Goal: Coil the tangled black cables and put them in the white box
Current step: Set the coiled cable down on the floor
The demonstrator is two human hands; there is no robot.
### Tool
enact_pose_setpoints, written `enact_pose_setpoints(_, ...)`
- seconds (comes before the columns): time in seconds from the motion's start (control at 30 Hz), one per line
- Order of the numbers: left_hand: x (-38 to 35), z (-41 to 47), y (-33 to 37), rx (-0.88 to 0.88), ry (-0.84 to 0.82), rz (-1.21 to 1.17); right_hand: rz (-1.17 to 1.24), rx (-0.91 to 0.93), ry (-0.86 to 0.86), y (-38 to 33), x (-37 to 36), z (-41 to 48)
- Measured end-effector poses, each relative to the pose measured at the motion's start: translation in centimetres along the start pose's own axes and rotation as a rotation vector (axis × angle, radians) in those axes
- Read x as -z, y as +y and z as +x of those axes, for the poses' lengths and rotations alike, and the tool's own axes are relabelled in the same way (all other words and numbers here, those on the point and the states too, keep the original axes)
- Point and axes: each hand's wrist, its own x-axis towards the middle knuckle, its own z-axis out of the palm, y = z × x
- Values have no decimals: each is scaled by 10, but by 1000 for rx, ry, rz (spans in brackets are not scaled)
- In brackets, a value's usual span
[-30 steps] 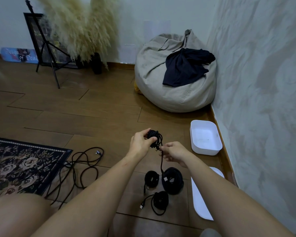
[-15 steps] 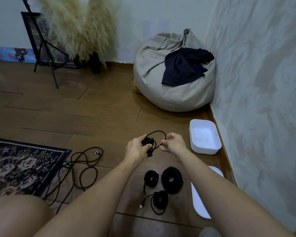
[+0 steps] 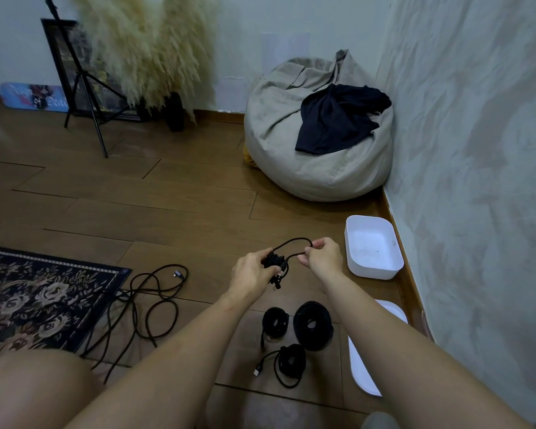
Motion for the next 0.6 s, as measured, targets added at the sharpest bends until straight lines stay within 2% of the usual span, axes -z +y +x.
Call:
enact_pose_setpoints(0.2,0,0,-2,-4,34,3,-18,-34,-6,3,-3,2)
enact_pose_setpoints(0.4,-1,-1,2,-15,69,10,102,-110,4,4,-9,2)
enact_pose_setpoints(0.6,-2,-3,1,-7,105,-7,210,-208,-213,1,-8,-6)
